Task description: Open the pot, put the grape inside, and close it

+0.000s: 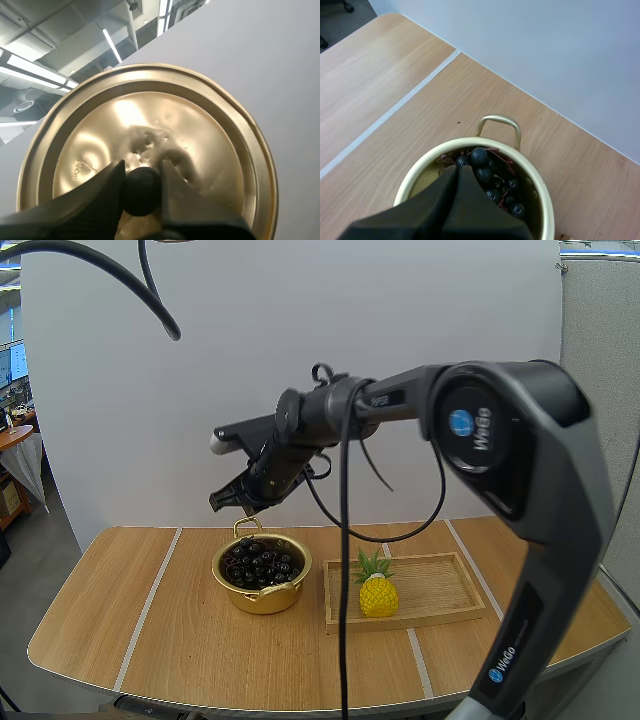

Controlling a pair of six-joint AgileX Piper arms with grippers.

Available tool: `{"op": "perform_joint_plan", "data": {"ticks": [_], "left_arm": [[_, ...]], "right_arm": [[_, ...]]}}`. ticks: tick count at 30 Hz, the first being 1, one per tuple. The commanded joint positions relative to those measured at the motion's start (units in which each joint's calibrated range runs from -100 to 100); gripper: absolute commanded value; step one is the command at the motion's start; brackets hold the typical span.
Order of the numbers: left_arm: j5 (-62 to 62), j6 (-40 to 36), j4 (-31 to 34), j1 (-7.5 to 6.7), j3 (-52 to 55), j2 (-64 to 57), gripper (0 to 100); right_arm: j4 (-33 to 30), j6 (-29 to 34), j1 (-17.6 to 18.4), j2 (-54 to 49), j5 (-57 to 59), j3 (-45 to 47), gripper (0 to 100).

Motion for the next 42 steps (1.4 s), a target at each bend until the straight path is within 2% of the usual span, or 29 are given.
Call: {"op": "perform_joint_plan", "data": {"ticks": [1, 13, 21, 28, 37, 42], "left_arm": [[-1.5, -0.5, 0.0, -0.21, -0.5, -0.4, 0], [-1.5, -0.5, 0.0, -0.21, -0.5, -0.4, 0], [-1.5, -0.5, 0.0, -0.21, -0.5, -0.4, 0], [-1.5, -0.5, 0.0, -0.21, -0.5, -0.4, 0], [-1.5, -0.5, 0.0, -0.21, -0.5, -0.4, 0], [-1.3, -0.5, -0.1, -0.21, -0.5, -0.4, 0]], "right_arm": [[-0.3, 0.5, 0.0, -7.4, 1.9, 2.7, 0], [-1.4, 0.7, 0.0, -40.6, 11.6, 15.7, 0], [-5.0, 0.9, 0.0, -59.1, 24.2, 23.8, 0], [-8.4, 5.0, 0.0, -70.6, 33.4, 27.9, 0], [-8.8, 5.0, 0.0, -79.3, 44.9, 29.8, 0], [-10.3, 5.0, -1.2, -82.4, 46.2, 30.6, 0]]}}
